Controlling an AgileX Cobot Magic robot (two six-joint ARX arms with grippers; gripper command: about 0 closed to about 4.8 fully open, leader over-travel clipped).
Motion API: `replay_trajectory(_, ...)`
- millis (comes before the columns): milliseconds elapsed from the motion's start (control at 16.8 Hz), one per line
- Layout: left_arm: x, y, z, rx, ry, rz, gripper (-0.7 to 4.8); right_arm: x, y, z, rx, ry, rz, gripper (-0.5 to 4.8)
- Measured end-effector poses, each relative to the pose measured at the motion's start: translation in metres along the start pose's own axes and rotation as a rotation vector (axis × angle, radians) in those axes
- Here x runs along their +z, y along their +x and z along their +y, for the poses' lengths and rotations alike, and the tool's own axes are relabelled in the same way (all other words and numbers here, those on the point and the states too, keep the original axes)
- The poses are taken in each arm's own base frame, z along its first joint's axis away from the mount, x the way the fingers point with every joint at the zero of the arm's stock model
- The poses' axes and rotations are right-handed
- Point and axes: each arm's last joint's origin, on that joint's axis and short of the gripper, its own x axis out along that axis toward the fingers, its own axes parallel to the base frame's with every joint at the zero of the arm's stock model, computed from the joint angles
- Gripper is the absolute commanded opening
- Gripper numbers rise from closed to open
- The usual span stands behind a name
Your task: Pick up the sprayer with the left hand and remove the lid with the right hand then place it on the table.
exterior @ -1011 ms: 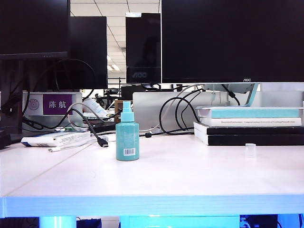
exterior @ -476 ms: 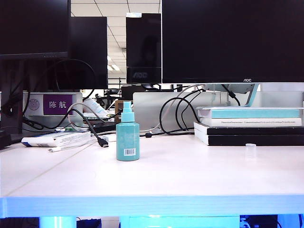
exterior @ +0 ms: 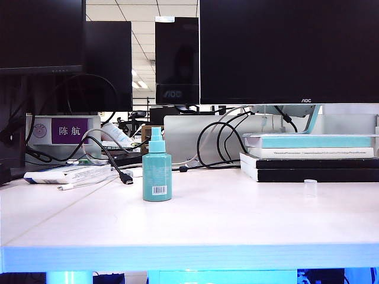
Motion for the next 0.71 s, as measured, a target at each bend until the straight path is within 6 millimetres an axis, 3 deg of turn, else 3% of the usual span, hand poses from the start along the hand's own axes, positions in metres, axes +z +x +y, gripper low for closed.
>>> replay_trajectory(713,0.0047,-0.0001,0.0002,0.000,0.005,-0.048,0.54,0.0000,0.0000,0.0000,0.000,0.000,0.000,-0.01)
